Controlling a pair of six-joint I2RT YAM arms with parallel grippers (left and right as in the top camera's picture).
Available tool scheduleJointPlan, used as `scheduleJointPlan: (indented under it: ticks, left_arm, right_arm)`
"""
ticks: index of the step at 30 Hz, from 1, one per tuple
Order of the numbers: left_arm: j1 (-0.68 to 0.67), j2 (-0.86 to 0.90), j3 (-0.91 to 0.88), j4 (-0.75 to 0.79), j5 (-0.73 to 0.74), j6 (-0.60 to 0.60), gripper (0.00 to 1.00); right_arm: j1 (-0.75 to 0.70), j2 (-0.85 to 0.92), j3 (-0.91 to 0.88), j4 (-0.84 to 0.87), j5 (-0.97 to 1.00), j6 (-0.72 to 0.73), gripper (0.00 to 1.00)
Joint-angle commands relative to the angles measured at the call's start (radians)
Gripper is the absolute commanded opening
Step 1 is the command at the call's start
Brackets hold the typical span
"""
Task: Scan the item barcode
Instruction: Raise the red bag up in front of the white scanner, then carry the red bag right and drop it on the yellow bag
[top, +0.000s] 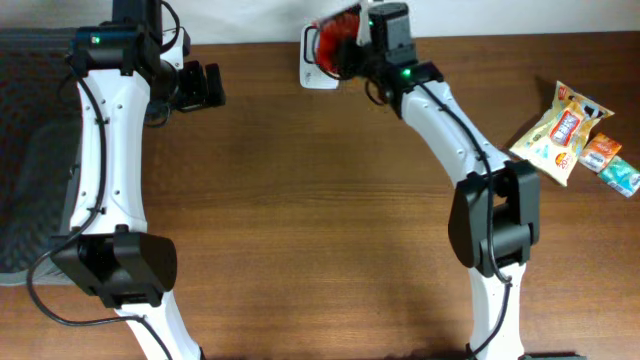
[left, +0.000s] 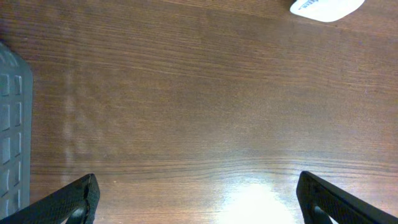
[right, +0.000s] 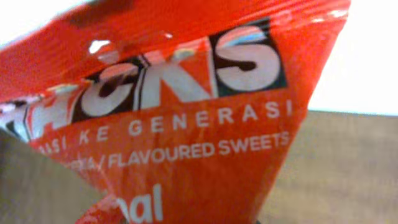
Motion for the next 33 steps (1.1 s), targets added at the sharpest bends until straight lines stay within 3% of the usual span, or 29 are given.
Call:
scheduleJointPlan:
  ticks: [1, 6, 8, 11, 16, 18, 22, 27, 30, 32, 33]
  left_arm:
    - [0.007, -0.008, 0.009, 0.002, -0.004, -0.009, 0.99]
    - [0.007, -0.008, 0.009, 0.002, -0.004, -0.009, 0.99]
    - [0.007, -0.008, 0.009, 0.002, -0.004, -0.009, 0.99]
    - [0.007, -0.008, 0.009, 0.002, -0.004, -0.009, 0.99]
    - [0.007, -0.008, 0.009, 0.001, -0.004, -0.009, 0.99]
    - [0.007, -0.008, 0.009, 0.002, -0.004, -0.009, 0.99]
    - [0.007, -0.008, 0.009, 0.002, -0.004, -0.009, 0.99]
    - [0.007, -0.008, 0.009, 0.002, -0.004, -0.009, 0.99]
    - [0.007, -0.008, 0.009, 0.002, -0.004, -0.009, 0.99]
    - [0.007, -0.008, 0.009, 0.002, -0.004, -0.009, 0.99]
    - [0.007, -0.008, 0.009, 0.002, -0.004, -0.009, 0.99]
  right_arm:
    - [0.038, 0.024, 0.017, 0.131, 0.168, 0.009, 0.06]
    - [0.052, 0.140, 0.017, 0.352, 0.164, 0.001, 0.04]
    - [0.050, 0.190, 0.017, 0.425, 0.164, -0.103, 0.08]
    - [0.050, 0.192, 0.017, 0.409, 0.165, -0.165, 0.10]
    - [-0.006, 0.076, 0.018, 0.394, 0.167, -0.164, 0.04]
    - [-0.054, 0.001, 0.018, 0.322, 0.208, -0.164, 0.04]
    - [-0.235, -0.125, 0.018, -0.013, 0.243, -0.164, 0.04]
    - [-0.527, -0.119, 0.017, -0.479, 0.276, -0.164, 0.04]
    - [-0.663, -0.087, 0.006, -0.607, 0.272, -0.164, 0.04]
    - [-0.720, -0.084, -0.027, -0.618, 0.266, -0.164, 0.49]
    - [-0.750, -0.084, -0.039, -0.631, 0.265, -0.164, 0.47]
